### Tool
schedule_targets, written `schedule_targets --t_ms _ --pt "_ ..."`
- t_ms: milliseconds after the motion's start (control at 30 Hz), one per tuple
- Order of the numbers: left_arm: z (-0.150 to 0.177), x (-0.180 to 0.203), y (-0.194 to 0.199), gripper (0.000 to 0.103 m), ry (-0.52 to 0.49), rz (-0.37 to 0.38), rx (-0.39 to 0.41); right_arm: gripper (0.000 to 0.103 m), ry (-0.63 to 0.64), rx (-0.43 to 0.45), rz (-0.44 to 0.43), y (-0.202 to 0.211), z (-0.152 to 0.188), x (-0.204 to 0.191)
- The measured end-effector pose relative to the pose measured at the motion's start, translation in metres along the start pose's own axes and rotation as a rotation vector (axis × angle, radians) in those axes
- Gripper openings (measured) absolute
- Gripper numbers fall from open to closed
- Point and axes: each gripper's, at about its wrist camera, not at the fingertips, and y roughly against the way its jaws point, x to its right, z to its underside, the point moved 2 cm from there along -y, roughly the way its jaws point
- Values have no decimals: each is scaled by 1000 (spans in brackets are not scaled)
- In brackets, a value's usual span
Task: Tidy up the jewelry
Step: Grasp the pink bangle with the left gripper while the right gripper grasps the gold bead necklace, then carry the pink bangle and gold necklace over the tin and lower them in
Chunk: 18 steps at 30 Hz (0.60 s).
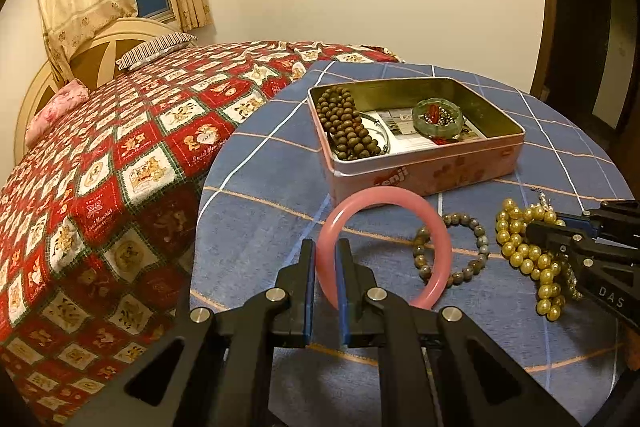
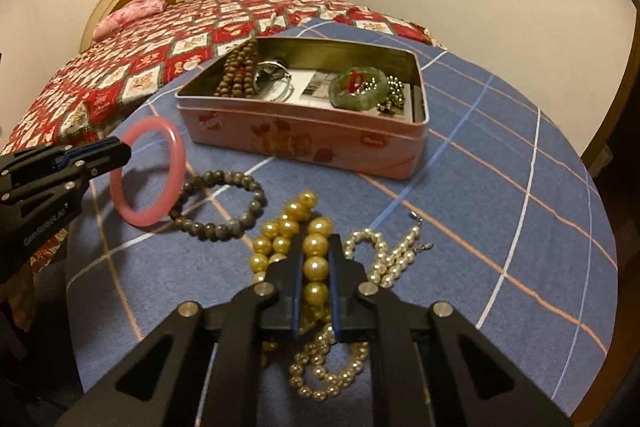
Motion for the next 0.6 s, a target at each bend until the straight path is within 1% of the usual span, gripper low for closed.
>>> schedule_targets --t_ms 233,400,600 --pt "-10 -2 13 9 -1 -9 29 12 21 75 3 24 -12 -7" --pt "-20 -5 23 9 1 -23 50 12 47 128 37 42 -26 -12" --pt "-34 -8 30 9 0 -18 77 12 73 171 59 57 -46 -14"
